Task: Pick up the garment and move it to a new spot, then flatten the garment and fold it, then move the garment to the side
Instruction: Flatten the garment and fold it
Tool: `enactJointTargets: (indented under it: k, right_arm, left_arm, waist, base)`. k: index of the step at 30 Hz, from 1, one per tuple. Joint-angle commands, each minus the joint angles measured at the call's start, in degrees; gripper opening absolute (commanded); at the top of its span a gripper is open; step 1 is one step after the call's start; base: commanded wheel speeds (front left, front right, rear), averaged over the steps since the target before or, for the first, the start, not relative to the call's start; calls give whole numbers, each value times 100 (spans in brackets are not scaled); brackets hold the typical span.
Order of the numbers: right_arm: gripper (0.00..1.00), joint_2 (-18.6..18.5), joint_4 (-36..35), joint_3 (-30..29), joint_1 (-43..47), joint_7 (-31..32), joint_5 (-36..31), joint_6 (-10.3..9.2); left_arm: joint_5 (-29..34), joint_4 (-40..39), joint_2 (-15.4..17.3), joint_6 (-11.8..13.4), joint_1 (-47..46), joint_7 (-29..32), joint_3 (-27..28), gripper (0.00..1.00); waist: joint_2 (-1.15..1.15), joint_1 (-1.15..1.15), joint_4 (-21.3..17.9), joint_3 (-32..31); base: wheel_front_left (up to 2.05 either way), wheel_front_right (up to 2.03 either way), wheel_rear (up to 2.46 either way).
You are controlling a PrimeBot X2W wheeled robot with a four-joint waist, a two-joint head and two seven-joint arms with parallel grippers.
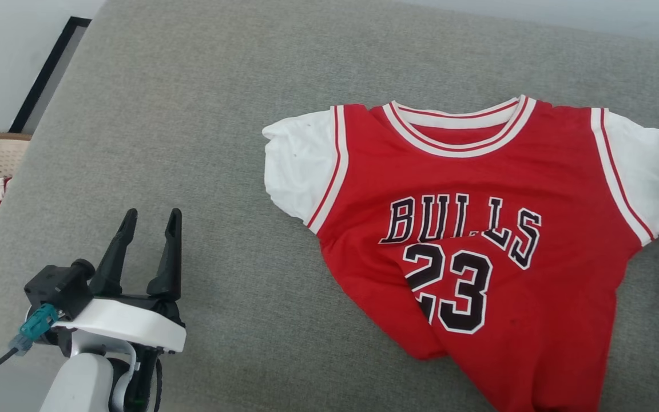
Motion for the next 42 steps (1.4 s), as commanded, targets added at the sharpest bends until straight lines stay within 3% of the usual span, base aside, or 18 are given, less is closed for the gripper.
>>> enactJointTargets:
  k: [1,3,4,5,6,11,14,18,21,25,29,37,42]
  right_arm:
    - [0,45,-43,2,104,-25,24,-12]
    - [0,64,-110,-2,101,-78,-6,-12]
    - [11,97,-136,6,95,-125,-9,-12]
    - [40,145,-162,21,92,-190,9,-11]
    - [100,183,-196,-5,78,-289,32,-11]
    - [100,303,-409,-144,133,-766,38,-8]
    - [100,394,-758,-314,313,-1273,40,-8]
    - [100,589,-1564,-424,662,-2275,-90,-7]
    - [100,938,-2084,-528,1069,-2880,-279,-7]
    - [100,1561,-2774,-472,1514,-3333,-357,-6]
    - [100,1950,-3356,-313,1878,-3596,-412,-6]
    - [100,2221,-3733,-85,2211,-3738,-270,-6]
    - [100,2234,-3687,-69,2237,-3803,-163,-6]
  left_arm:
    - [-8,-32,27,-12,59,-26,4,100]
    - [-2,-45,71,-12,50,-27,-7,100]
    - [-15,-51,95,-12,38,-26,-33,100]
    - [-14,-51,130,-12,22,-26,-44,100]
    - [-25,-58,166,-12,-6,-27,-60,100]
    - [-56,-79,398,-12,-139,-26,-197,100]
    - [-43,-105,786,-12,-326,-27,-425,100]
    - [-260,-134,1479,-4,-746,-26,-913,100]
    - [-618,-53,2131,-4,-1207,75,-1532,100]
    - [-1328,55,2918,-2,-1930,542,-2464,100]
    - [-2205,142,3592,-1,-2728,1293,-3418,100]
    - [-3905,434,4211,-1,-3923,2741,-4734,100]
    - [-4290,703,4413,-1,-4342,3193,-5272,100]
  waist:
    - [0,0,-47,-6]
    - [0,0,-102,-4]
    - [0,0,-131,-3]
    - [0,0,-165,-4]
    - [0,0,-199,-8]
    - [0,0,-365,-50]
    - [0,0,-523,-70]
    - [0,0,-830,-7]
    - [0,0,-1104,68]
    - [0,0,-1491,242]
    - [0,0,-1835,449]
    - [0,0,-2410,796]
    - [0,0,-2589,884]
  base:
    - [0,0,0]
    - [0,0,0]
    - [0,0,0]
    - [0,0,0]
    - [0,0,0]
    - [0,0,0]
    - [0,0,0]
    - [0,0,0]
    - [0,0,0]
    - [0,0,0]
    - [0,0,0]
    - [0,0,0]
    - [0,0,0]
